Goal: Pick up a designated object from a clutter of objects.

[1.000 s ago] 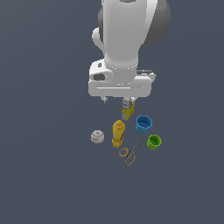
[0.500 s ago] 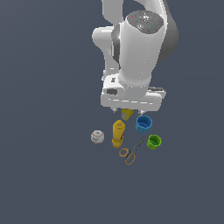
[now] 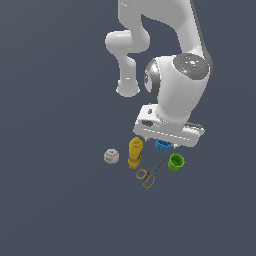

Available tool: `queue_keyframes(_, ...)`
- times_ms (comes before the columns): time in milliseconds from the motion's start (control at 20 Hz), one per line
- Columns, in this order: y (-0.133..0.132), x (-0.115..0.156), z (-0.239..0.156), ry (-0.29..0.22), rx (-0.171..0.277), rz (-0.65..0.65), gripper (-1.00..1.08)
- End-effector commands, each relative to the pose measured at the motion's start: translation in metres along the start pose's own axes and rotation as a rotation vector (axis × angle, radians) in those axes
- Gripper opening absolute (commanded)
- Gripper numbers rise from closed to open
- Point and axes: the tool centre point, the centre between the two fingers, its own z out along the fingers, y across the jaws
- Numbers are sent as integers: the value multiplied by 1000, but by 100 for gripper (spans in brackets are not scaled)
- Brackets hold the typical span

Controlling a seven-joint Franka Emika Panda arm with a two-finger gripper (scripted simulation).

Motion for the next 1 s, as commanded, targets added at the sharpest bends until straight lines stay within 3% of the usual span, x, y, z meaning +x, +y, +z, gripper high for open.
queue_keyframes(0,-16,0,16,3,1,40,100)
queue_keyframes(500,-71,-10,75,9,8,185,100)
queue_keyframes(950,-97,-19,104,10,14,253,100)
